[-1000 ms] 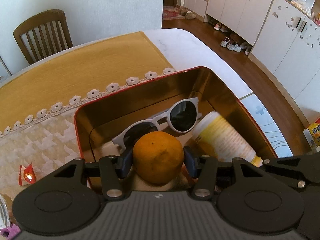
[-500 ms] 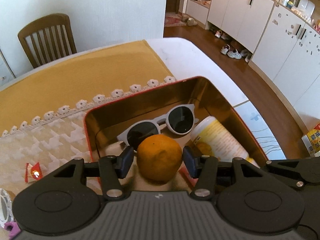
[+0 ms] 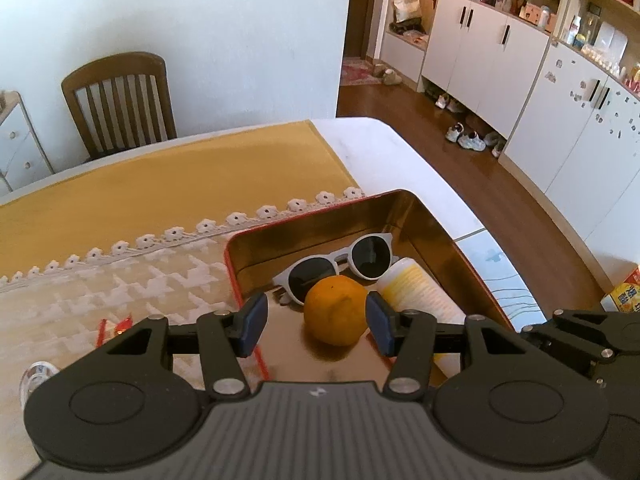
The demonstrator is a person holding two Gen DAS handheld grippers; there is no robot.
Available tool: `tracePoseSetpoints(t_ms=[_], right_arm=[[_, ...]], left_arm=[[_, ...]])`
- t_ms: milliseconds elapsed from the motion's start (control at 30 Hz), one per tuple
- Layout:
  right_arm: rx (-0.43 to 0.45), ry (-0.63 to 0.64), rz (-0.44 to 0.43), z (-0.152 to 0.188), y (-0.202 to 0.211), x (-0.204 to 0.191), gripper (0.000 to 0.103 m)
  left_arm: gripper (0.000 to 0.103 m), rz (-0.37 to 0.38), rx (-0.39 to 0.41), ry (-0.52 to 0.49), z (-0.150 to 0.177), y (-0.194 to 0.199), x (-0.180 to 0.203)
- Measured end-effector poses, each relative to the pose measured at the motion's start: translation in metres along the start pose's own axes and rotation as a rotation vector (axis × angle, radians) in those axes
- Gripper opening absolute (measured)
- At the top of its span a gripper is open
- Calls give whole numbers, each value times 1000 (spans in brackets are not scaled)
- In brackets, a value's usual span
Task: Organize rigid objects
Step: 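Open both grippers to release the orange and lip balm in the box, then close the right gripper on the nail clipper while the left gripper grasps the purple eraser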
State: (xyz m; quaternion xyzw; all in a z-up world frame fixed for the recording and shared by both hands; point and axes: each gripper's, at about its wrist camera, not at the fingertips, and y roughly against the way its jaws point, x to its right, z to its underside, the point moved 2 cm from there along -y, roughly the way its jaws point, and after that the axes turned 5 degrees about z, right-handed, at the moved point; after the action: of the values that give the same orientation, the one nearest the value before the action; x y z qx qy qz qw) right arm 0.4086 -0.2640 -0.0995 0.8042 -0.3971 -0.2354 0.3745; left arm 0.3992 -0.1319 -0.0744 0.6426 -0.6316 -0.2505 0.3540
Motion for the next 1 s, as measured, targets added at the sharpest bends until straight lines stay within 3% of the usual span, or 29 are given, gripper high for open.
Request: tracePoseSetpoints(t_ms=[100,200,300,400,667,1000], right_arm=[[18,-3,4,0,9,-2,61],[37,-2,11,1,18,-7,64],[48,-4,13,2,24,-12,70],[63,1,15,3,33,-20,75],[109,7,14,8,47,-48,99],[139,1,23,16,55,-96,103]], left_arm=[[53,3,16,-12,4,14,-1],[65,12,36,-13,9,29,-5],[65,25,61,-12,16,43,-11],[73,36,74,3,23,56,-21],[80,55,117,24,44,88,-53],[81,51,123,-3,72,123,-103]])
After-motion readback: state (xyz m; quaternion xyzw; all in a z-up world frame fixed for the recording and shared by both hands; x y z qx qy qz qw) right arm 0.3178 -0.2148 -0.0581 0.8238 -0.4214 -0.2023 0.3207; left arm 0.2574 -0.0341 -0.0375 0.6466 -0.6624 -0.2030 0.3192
